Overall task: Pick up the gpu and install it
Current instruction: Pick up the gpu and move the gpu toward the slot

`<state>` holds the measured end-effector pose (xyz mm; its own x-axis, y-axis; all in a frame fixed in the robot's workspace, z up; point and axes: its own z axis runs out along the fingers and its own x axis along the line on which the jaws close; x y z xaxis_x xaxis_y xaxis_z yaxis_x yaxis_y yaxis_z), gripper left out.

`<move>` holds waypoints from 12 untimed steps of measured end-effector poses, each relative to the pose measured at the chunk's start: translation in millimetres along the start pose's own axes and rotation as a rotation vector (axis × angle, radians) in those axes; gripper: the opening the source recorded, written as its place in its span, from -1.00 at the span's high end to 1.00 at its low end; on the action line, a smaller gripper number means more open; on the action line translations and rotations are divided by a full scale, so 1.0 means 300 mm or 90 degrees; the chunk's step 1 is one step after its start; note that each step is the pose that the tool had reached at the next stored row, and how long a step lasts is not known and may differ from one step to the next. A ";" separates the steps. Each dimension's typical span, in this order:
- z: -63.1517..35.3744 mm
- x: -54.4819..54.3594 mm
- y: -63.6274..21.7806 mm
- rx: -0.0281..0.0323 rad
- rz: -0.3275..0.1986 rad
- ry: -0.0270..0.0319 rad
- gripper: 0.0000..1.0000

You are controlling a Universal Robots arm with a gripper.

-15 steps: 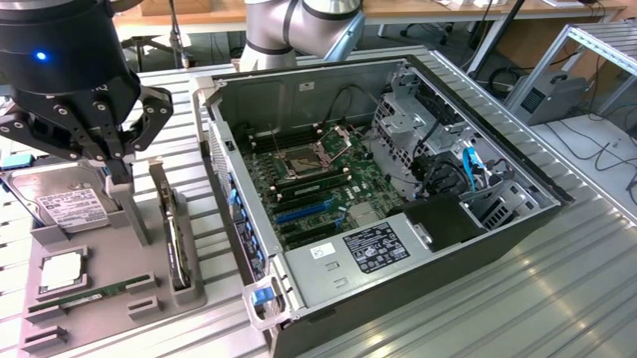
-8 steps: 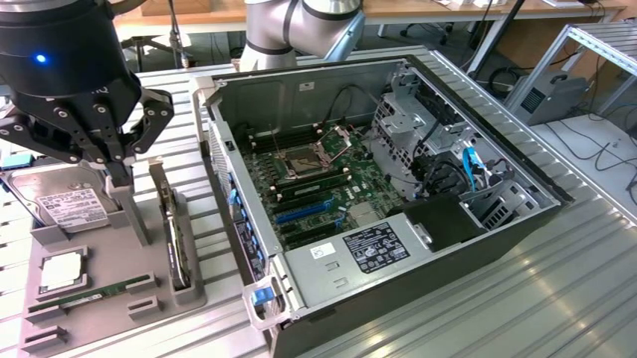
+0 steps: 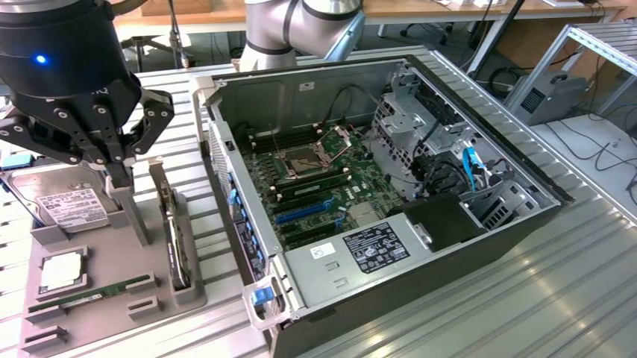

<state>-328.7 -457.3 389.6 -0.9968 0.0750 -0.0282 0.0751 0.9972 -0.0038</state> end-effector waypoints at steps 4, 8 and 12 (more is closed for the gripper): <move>0.000 0.000 0.000 0.0000 0.000 0.0000 0.79; 0.000 0.000 0.000 0.0000 0.000 0.0000 0.77; 0.000 0.000 0.000 0.0000 0.000 0.0000 0.41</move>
<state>-328.7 -457.3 389.6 -0.9968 0.0750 -0.0282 0.0751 0.9972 -0.0038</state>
